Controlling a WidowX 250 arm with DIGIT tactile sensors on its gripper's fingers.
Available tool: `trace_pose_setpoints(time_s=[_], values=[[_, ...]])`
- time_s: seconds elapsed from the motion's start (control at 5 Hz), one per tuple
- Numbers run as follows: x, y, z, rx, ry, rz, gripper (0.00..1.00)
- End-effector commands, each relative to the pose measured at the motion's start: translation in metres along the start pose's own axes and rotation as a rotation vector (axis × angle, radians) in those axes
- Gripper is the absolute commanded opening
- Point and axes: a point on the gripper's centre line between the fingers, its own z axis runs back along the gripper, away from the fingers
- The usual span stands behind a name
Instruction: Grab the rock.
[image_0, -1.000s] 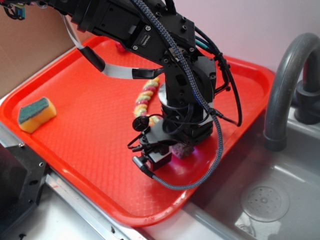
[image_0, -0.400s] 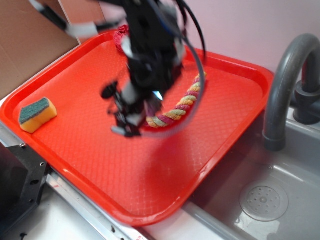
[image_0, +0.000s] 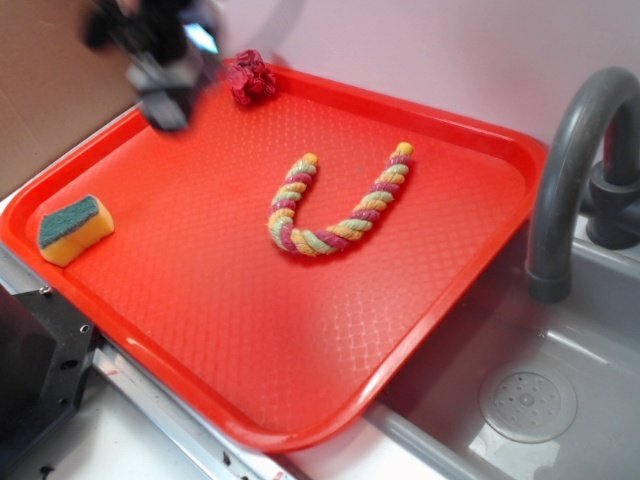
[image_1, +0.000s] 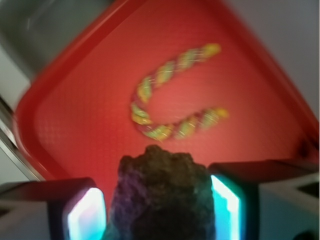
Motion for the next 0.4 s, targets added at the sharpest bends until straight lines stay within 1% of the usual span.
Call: trace_pose_setpoints(time_s=[0.0,0.2], values=[[-0.022,-0.024,0.020,-0.091,-0.097,0.498,0.00],[-0.009,-0.024,0.010,-0.047,-0.043,0.748,0.00]])
